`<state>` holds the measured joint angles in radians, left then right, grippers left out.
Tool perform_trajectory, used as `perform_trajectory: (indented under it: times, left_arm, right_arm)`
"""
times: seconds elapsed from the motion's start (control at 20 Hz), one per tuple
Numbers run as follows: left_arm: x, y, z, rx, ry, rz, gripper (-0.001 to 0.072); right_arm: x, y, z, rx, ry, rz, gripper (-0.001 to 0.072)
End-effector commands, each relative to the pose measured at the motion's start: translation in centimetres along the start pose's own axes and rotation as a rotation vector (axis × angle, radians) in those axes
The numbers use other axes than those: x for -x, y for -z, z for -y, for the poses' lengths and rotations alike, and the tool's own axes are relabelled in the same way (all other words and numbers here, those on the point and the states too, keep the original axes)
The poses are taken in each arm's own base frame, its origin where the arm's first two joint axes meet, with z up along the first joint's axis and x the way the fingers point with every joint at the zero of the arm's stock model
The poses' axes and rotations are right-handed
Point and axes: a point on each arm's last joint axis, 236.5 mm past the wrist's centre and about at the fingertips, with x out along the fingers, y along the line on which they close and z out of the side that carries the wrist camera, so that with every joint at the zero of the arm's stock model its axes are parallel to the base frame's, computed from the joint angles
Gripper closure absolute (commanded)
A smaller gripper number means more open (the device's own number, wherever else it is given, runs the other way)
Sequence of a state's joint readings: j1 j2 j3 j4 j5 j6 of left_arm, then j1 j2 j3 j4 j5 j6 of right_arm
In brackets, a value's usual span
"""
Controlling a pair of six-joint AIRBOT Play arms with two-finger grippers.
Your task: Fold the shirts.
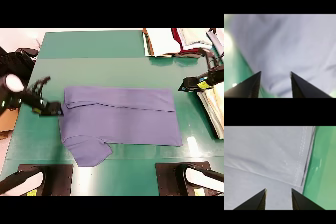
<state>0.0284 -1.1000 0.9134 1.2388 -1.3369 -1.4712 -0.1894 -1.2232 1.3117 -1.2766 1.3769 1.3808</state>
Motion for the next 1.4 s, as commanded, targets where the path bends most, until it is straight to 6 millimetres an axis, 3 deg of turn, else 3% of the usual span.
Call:
perform_trajectory:
  times: [0.0,0.1,0.25,0.35,0.55,0.75,0.8,0.85,0.95,1.1,1.2,1.3,1.35]
  left_arm:
    - [-2.9,8.8,-0.9,0.096,-0.004,-0.093,0.0276]
    - [-4.4,12.0,-0.2,0.133,0.041,-0.145,0.0276]
    - [-6.0,13.9,0.6,0.174,0.096,-0.192,0.0277]
    - [-6.7,14.0,1.3,0.195,0.137,-0.182,0.0276]
    - [-7.7,12.2,3.1,0.246,0.237,-0.093,0.0276]
    - [-8.2,12.7,4.3,0.263,0.304,-0.100,0.0279]
    - [-8.2,12.8,4.4,0.257,0.305,-0.103,0.0427]
    - [-8.0,12.8,4.5,0.231,0.311,-0.104,0.0647]
    - [-7.2,12.1,4.9,0.183,0.316,-0.090,0.0684]
    - [-5.2,9.8,4.9,0.114,0.292,-0.034,0.0684]
    - [-4.1,8.8,5.2,0.075,0.290,-0.005,0.0684]
    - [-3.5,8.0,5.4,0.053,0.289,0.020,0.0684]
    - [-3.3,7.6,5.4,0.051,0.288,0.034,0.0684]
  right_arm:
    - [2.9,-0.3,-0.9,0.023,0.008,0.080,0.0344]
    - [3.2,-0.2,-1.0,0.025,0.009,0.086,0.0344]
    - [3.1,-0.1,-1.0,0.025,0.007,0.077,0.0344]
    - [3.1,0.1,-1.1,0.025,0.006,0.073,0.0345]
    - [3.1,0.1,-1.1,0.025,0.006,0.071,0.0345]
    - [3.1,0.1,-1.1,0.024,0.006,0.070,0.0345]
    - [3.1,0.2,-1.1,0.025,0.005,0.066,0.0345]
    - [3.1,0.5,-1.1,0.025,0.003,0.053,0.0345]
    - [2.9,1.7,-0.7,0.011,0.002,0.010,0.0345]
    - [1.2,6.3,1.5,-0.082,0.006,-0.093,0.0345]
    - [-0.6,11.8,4.1,-0.193,0.024,-0.193,0.0339]
    - [-2.5,17.5,6.1,-0.335,0.026,-0.288,0.0175]
    - [-3.4,20.0,6.6,-0.404,0.012,-0.330,0.0176]
